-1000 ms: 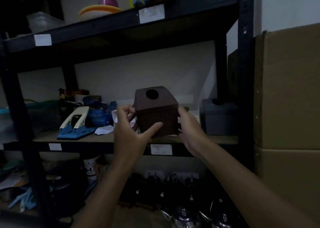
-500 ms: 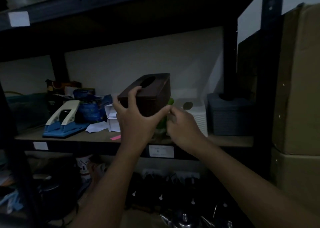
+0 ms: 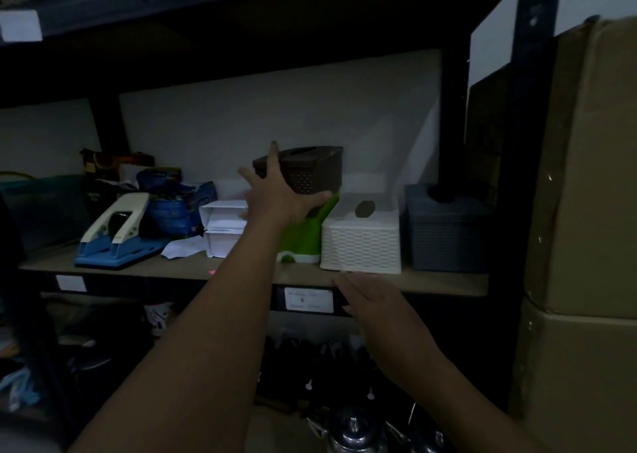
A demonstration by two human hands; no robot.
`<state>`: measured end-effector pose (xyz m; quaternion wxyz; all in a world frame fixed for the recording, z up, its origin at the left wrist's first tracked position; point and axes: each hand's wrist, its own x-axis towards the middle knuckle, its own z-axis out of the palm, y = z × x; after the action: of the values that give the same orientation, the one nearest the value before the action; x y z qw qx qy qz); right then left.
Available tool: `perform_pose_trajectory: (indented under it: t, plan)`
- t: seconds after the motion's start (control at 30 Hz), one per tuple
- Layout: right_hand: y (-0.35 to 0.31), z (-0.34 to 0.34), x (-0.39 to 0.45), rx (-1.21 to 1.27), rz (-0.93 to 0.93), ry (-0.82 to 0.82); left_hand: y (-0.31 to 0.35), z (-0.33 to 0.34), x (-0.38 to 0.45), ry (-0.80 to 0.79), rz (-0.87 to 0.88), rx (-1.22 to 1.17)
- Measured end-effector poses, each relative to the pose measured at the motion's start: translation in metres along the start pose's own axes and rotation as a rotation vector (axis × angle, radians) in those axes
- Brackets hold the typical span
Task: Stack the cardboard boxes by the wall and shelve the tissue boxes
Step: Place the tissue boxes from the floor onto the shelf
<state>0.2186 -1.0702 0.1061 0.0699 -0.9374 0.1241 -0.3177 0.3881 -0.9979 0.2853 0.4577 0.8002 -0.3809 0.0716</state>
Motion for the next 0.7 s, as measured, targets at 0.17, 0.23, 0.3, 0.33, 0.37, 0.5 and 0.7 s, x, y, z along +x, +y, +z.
perform_pose_trajectory:
  t: [0.17, 0.23, 0.3, 0.33, 0.37, 0.5, 0.7]
  plan:
    - [-0.015, -0.016, -0.002, -0.168, 0.021, 0.026, -0.020, 0.003, -0.054, 0.232, 0.081, 0.056]
    - [-0.027, -0.021, -0.005, -0.312, 0.027, 0.024, -0.037, 0.002, -0.080, 0.266, 0.124, 0.136]
    - [-0.041, -0.025, -0.013, -0.336, 0.003, 0.066, -0.056, 0.001, -0.108, 0.261, 0.152, 0.186]
    - [-0.049, -0.026, -0.017, -0.298, 0.028, 0.055, -0.065, 0.000, -0.125, 0.252, 0.150, 0.200]
    - [-0.055, -0.024, -0.023, -0.293, 0.036, 0.094, -0.075, 0.001, -0.142, 0.238, 0.144, 0.204]
    - [-0.079, 0.008, -0.080, -0.148, 0.126, 0.126, -0.118, 0.020, -0.228, 0.099, 0.116, 0.293]
    - [-0.091, 0.073, -0.204, 0.016, 0.288, -0.151, -0.181, 0.063, -0.345, -0.185, 0.015, 0.330]
